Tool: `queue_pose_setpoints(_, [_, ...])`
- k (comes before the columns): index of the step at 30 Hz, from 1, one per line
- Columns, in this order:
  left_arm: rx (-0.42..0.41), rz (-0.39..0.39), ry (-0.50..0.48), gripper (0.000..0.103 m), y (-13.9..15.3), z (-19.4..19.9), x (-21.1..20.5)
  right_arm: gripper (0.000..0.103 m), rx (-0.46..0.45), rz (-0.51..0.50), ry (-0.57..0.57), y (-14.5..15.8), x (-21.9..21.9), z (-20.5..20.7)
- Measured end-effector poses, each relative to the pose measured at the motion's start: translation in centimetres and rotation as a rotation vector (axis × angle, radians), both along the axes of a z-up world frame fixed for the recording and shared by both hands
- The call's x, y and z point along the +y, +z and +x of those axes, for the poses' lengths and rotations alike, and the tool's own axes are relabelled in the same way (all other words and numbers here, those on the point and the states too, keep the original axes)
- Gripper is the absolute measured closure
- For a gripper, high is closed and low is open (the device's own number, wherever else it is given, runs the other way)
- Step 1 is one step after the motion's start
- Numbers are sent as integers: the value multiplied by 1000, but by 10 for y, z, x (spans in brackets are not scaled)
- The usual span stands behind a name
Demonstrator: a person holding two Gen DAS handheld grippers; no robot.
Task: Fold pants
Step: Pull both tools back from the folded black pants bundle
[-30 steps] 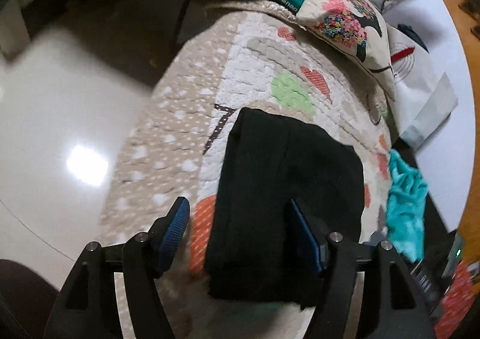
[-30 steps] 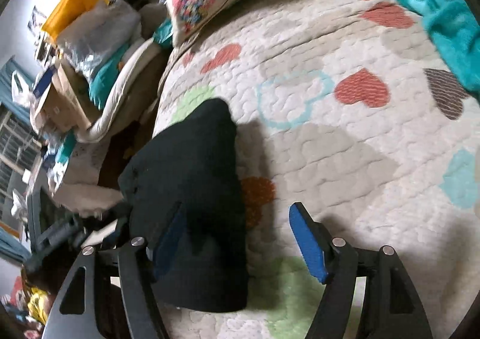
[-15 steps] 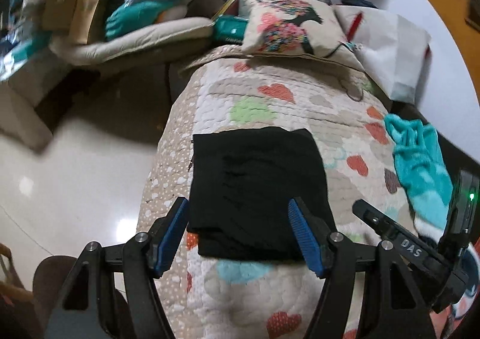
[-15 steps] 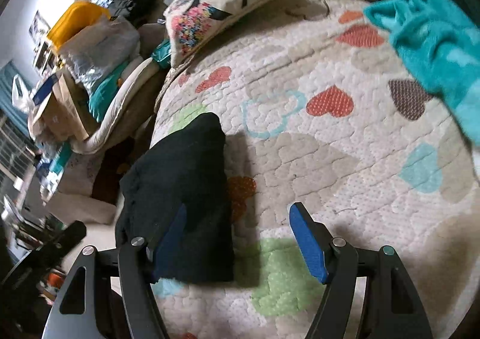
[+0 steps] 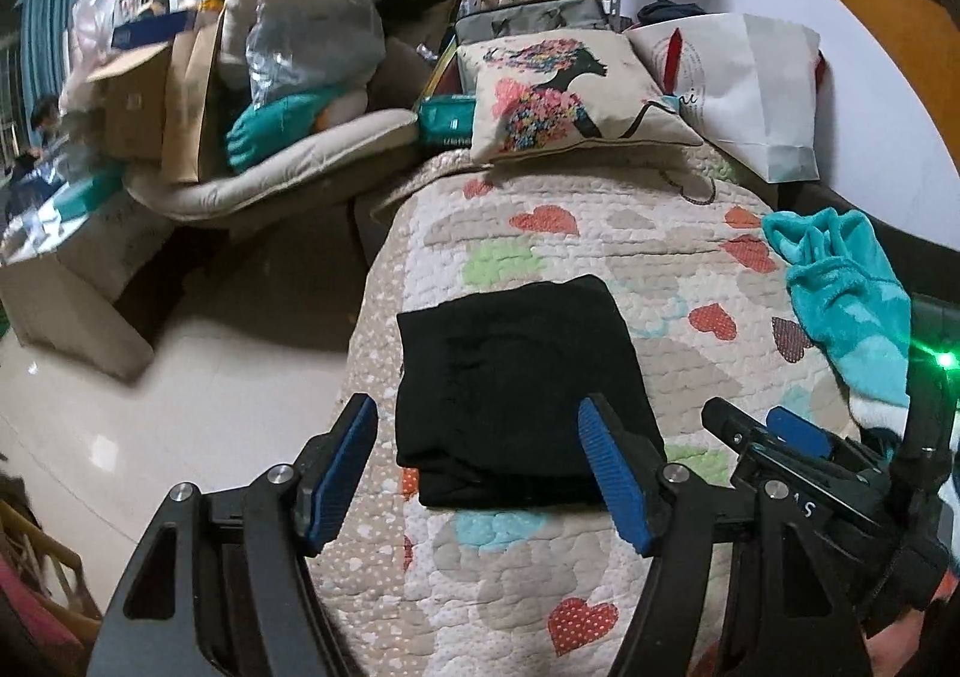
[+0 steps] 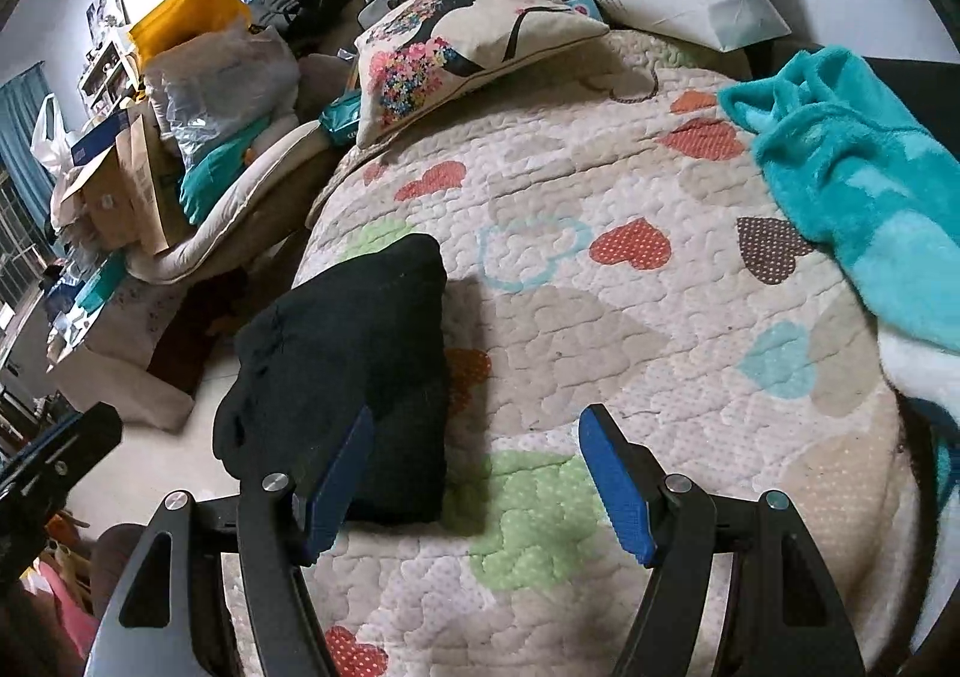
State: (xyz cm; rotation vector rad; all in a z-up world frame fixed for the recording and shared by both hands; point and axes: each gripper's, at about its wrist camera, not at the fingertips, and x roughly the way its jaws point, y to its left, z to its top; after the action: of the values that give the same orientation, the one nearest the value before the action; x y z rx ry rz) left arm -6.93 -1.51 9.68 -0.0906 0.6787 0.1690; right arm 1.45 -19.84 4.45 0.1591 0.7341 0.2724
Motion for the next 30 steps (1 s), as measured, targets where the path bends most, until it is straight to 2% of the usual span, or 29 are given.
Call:
queue_pose_setpoints(13, [-2,30,-31,32,3,-13,-15,27,-29,-27,3,2,1,-11])
queue_pose_setpoints(30, [11,21,-50,32,0,-20,-22,27,-31,-29,1,2,1,-15])
